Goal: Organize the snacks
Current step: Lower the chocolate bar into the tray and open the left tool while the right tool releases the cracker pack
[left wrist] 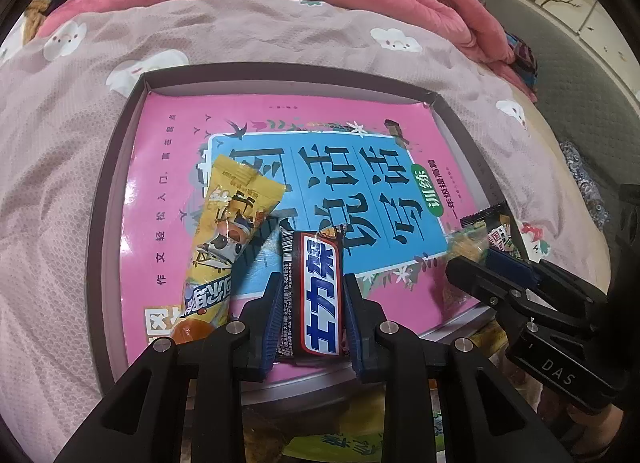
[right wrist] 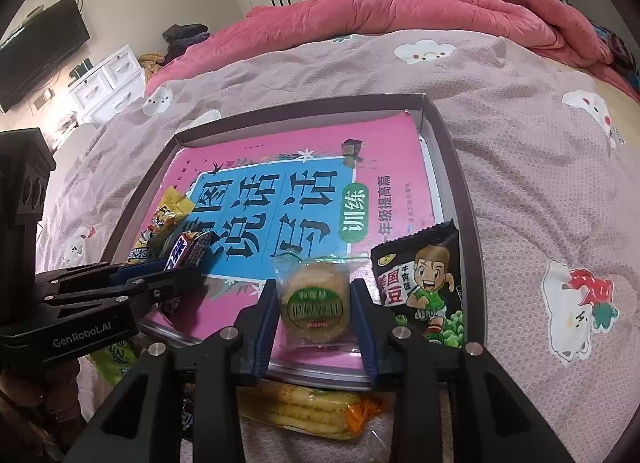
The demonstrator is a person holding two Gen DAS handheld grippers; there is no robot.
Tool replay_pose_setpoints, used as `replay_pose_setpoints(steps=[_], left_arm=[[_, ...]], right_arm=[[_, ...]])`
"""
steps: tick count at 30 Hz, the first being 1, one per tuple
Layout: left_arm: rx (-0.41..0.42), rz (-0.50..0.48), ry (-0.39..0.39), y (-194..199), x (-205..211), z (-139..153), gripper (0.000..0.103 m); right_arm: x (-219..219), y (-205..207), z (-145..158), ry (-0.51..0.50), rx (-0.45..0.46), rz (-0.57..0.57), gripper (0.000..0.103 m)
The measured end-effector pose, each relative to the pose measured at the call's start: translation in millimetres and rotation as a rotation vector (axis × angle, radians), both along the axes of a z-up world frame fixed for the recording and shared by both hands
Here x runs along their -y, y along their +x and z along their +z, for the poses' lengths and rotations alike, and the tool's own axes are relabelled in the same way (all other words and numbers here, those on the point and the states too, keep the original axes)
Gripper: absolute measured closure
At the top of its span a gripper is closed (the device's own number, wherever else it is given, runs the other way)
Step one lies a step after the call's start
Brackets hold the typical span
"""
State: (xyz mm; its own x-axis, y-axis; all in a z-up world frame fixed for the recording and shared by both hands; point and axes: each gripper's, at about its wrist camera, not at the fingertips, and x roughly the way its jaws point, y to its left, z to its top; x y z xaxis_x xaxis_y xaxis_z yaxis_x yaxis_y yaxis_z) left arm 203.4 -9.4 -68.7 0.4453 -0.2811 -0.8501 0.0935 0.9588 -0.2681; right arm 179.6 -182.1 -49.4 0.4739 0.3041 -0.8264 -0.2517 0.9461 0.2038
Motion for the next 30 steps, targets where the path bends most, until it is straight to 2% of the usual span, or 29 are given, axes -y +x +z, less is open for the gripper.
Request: replay_pose_setpoints(steps=[10, 19, 30], left_arm=[[-0.008, 0.011, -0.044, 0.5, -6.5, 1.3, 0.073], [0.018, 0.015, -0.064, -1.2, -9.9, 11.1, 0.071], [0.052, 0.037, -0.078, -6.7, -18.7, 29.3, 0.053]], right_arm=[[7.8, -0.7, 11.8, 0.068, 0.034, -0.022, 0.067], [11.0, -1.6, 19.8, 0.092, 0.069, -0.029, 0.065], [14.4, -5.1, 32.7, 0.101, 0.125, -0.034, 0.057]])
